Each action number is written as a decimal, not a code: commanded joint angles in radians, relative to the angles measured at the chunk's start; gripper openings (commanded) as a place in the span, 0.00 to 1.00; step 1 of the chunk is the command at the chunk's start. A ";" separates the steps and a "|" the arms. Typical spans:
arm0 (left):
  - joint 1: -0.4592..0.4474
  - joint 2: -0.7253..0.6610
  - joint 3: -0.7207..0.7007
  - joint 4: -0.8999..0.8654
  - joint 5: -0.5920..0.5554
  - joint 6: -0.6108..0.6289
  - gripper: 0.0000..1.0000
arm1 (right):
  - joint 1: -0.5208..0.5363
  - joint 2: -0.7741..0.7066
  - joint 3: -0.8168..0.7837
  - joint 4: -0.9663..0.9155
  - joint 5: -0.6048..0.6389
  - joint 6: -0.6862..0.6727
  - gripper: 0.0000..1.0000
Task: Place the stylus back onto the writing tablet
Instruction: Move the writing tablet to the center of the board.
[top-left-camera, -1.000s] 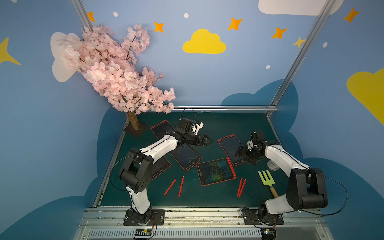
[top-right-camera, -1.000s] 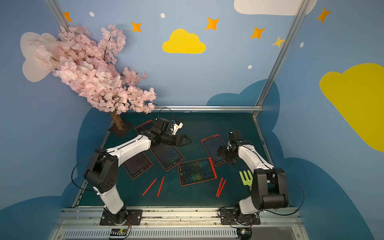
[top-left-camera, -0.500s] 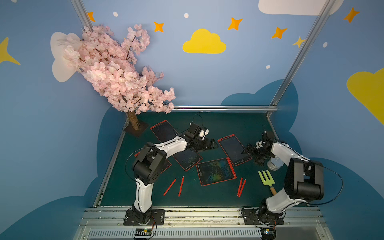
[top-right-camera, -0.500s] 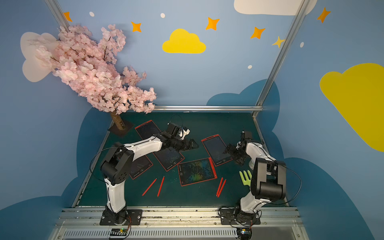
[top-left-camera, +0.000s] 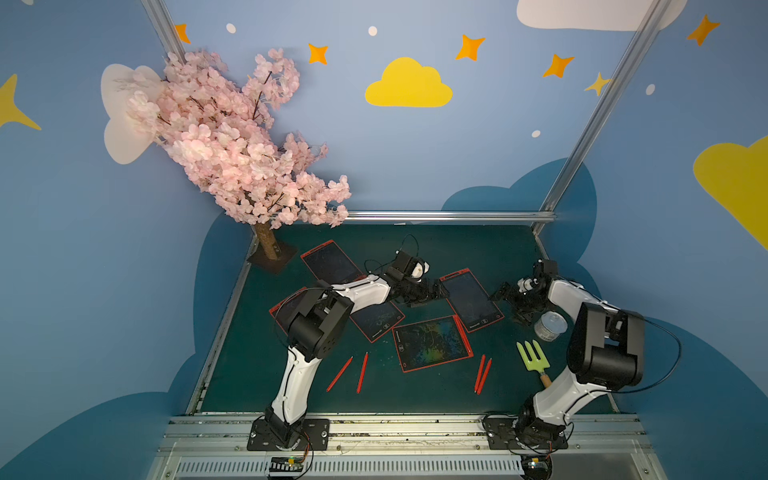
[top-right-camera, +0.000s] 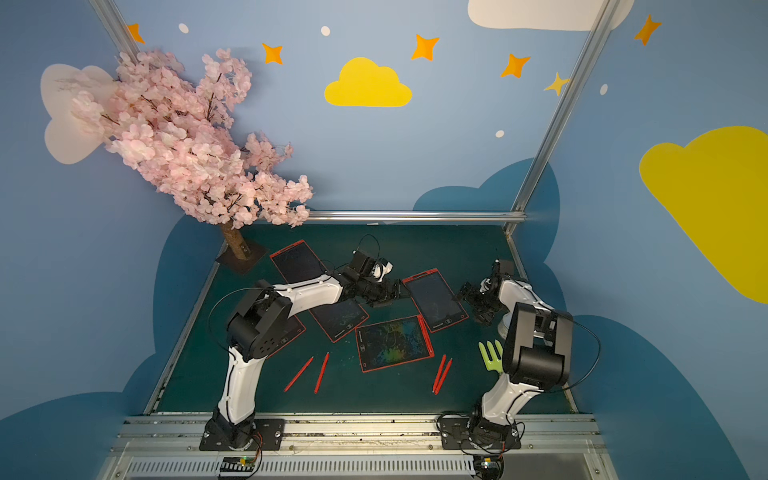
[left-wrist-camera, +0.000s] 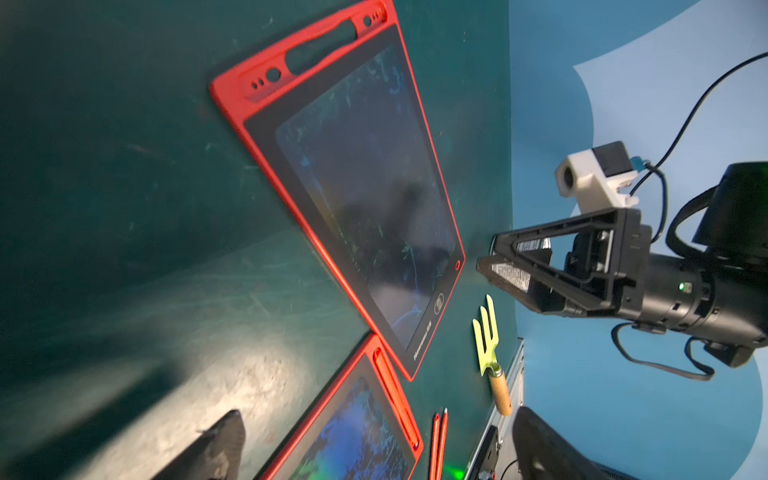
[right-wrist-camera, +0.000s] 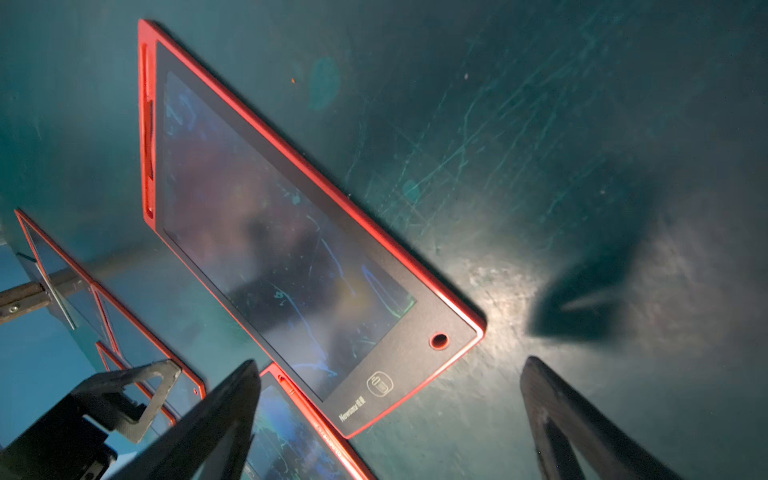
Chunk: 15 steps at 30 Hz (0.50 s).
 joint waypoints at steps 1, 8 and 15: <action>-0.004 0.034 0.041 0.041 -0.001 -0.051 0.99 | -0.012 0.044 0.038 0.001 -0.037 -0.015 0.97; -0.009 0.100 0.106 0.037 0.000 -0.091 0.99 | -0.022 0.078 0.033 0.009 -0.030 -0.010 0.97; -0.017 0.162 0.158 0.049 0.015 -0.140 0.99 | -0.033 0.097 0.045 0.010 -0.038 -0.008 0.97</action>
